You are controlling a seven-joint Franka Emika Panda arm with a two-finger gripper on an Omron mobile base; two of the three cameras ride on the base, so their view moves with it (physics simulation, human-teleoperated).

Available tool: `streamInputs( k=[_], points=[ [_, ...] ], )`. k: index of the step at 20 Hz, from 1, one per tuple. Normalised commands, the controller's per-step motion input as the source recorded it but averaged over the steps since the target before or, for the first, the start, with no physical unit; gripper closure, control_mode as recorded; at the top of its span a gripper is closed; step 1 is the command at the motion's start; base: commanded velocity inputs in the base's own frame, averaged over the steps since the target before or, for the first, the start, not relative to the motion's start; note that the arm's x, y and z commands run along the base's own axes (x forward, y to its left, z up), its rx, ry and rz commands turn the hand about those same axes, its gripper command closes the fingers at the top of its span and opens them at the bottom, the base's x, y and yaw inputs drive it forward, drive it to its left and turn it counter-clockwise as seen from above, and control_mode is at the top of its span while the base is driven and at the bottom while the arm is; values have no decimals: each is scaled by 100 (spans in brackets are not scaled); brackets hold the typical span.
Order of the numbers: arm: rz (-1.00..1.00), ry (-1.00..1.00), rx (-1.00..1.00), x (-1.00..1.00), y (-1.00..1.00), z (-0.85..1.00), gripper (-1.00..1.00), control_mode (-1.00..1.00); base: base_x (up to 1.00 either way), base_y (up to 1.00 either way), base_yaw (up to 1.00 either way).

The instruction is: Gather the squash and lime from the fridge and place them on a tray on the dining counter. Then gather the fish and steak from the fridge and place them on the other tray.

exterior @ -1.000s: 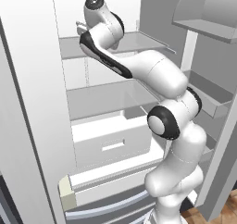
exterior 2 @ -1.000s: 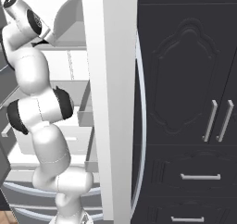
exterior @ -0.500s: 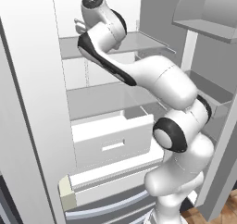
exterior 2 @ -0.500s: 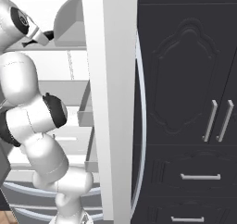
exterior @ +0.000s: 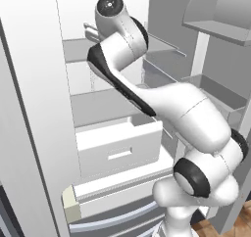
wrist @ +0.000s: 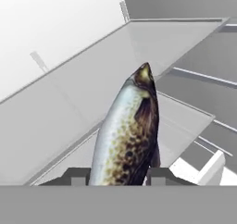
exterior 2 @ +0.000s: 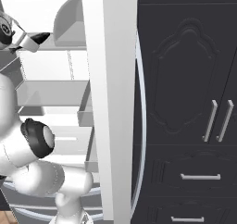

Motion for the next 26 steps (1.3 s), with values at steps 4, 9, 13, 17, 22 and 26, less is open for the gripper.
streamInputs(
  k=[4, 9, 13, 17, 22, 26],
  points=[
    [7, -3, 4, -78, -27, 0, 100, -100, 0, 0, 0],
    [10, 0, 5, -81, -28, 0, 100, -100, 0, 0, 0],
    [12, 0, 8, -83, -24, 0, 100, -100, 0, 0, 0],
    [14, 0, 6, -71, -14, 0, 100, -100, 0, 0, 0],
    [19, 0, 5, -63, -13, 0, 100, -100, 0, 0, 0],
    [24, 0, 3, -57, -21, 1, 100, -100, 0, 0, 0]
  ],
)
